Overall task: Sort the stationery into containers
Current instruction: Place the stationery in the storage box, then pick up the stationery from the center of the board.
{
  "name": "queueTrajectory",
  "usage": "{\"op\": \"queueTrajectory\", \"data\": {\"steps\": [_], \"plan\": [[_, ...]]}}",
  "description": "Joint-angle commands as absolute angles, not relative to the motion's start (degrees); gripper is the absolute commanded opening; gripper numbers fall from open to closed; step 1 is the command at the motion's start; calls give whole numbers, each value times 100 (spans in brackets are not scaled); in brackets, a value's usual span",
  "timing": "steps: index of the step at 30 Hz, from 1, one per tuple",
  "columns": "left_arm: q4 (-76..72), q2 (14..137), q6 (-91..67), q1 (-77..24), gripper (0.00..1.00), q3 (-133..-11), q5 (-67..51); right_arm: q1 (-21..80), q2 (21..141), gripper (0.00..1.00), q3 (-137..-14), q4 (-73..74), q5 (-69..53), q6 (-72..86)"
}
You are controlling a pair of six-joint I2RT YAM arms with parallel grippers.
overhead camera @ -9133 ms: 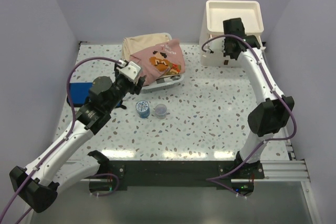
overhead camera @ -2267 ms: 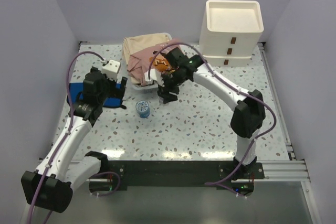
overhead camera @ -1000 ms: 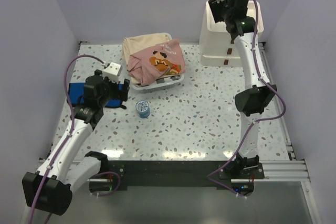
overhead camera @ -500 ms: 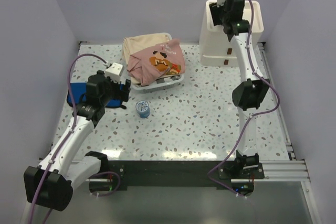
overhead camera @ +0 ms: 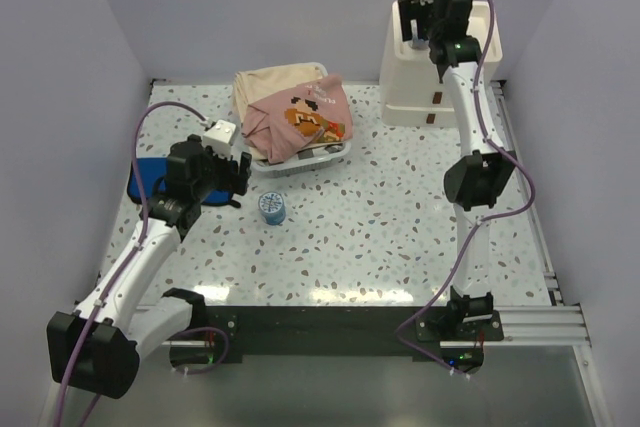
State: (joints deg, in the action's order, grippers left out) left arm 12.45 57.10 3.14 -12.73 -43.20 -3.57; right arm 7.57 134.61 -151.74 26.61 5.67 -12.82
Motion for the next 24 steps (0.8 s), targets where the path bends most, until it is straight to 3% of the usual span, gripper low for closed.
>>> {"op": "queueTrajectory", "data": {"steps": [1, 2, 5, 7, 11, 19, 24], "plan": [[1020, 5555, 237, -1222, 98, -4421, -308, 922, 12447, 99, -15066, 2530, 548, -1730], [1011, 5537, 263, -1222, 98, -4421, -134, 1010, 12193, 99, -14777, 2575, 75, -1905], [958, 5467, 386, -1213, 100, -4395, 270, 1430, 10621, 99, -12207, 2049, -1947, -3011], [958, 5397, 483, -1204, 100, -4360, 386, 1905, 9936, 99, -10797, 2544, -2371, -4408], [1089, 5212, 361, -1204, 100, -4272, 492, 2959, 9334, 99, -9179, 2786, -3005, -4983], [1187, 5027, 106, -1046, 100, -4219, 887, 4314, 9746, 99, -8675, 2953, -3480, -5554], [1380, 4861, -130, -941, 100, -4228, 1002, 4763, 10562, 99, -9148, 3269, -3577, -5906]]}}
